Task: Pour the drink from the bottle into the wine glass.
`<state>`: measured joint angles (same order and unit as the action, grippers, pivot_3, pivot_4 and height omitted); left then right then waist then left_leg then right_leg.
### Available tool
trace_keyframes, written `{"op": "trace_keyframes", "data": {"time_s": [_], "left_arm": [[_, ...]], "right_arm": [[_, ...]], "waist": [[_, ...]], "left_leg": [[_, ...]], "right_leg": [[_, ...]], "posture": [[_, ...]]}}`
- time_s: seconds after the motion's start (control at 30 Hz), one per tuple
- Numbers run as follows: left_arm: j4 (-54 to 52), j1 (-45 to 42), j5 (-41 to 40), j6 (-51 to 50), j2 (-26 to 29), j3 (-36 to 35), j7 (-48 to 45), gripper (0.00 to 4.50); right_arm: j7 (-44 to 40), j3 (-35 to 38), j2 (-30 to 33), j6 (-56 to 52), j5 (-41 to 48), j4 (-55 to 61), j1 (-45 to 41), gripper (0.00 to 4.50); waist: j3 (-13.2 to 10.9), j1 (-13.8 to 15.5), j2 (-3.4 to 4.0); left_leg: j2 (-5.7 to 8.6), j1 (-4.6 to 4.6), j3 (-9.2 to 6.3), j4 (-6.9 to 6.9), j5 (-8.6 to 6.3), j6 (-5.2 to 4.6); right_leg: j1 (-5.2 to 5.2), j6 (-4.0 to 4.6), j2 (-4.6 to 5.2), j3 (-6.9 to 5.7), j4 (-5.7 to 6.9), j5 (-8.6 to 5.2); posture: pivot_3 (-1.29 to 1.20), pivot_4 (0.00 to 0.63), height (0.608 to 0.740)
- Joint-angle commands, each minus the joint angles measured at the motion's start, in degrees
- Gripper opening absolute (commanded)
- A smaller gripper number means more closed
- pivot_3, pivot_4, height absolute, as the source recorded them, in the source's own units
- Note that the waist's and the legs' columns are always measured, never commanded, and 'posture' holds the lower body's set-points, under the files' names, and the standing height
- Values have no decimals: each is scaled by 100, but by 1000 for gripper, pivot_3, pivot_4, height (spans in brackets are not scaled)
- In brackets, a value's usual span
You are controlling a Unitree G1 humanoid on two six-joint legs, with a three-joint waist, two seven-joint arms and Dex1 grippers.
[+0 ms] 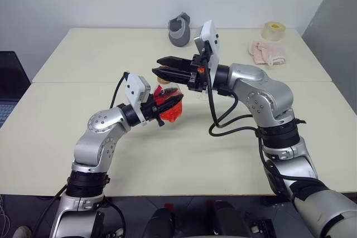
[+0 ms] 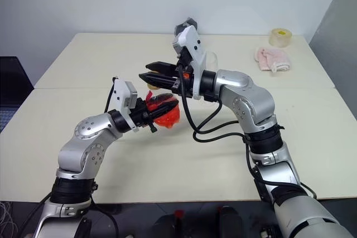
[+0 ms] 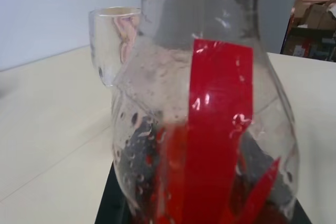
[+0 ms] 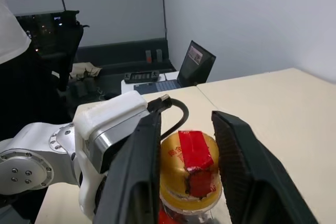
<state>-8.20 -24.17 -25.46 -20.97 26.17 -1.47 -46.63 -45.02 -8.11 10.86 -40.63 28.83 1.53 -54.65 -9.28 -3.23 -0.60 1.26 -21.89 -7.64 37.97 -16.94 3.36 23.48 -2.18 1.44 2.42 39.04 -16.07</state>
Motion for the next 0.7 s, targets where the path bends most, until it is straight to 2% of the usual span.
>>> {"op": "trace_keyframes", "data": {"time_s": [0.03, 0.37, 0.53, 0.7], "left_arm": [[-177, -130, -48, 109, -34, -68, 54, 1043], [-403, 52, -123, 44, 91, -77, -81, 1043], [-448, 111, -113, 62, 134, -63, -144, 1043], [-423, 117, -106, 86, 124, -50, -161, 1043]], "right_arm": [[-57, -11, -2, 80, 13, 129, -86, 1163], [-262, 291, 265, -543, 415, -78, -479, 1163], [-128, 658, 441, -1435, 906, -172, -830, 1163], [-254, 490, 744, -1503, 838, -58, -959, 1163]], "waist": [[0, 0, 0], [0, 0, 0], [-1, 2, 1], [-1, 3, 1]], "left_leg": [[0, 0, 0, 0, 0, 0], [0, 0, -1, 0, 0, 0], [-1, -1, -1, 0, -1, -1], [2, -1, 1, 0, -3, -6]], "right_leg": [[0, 0, 0, 0, 0, 0], [0, 0, 0, 0, 0, 0], [0, 0, 0, 0, 0, 0], [-2, 0, 2, 0, -2, 0]], "posture": [[0, 150, 740], [0, 150, 740], [0, 150, 740], [0, 150, 740]]}}
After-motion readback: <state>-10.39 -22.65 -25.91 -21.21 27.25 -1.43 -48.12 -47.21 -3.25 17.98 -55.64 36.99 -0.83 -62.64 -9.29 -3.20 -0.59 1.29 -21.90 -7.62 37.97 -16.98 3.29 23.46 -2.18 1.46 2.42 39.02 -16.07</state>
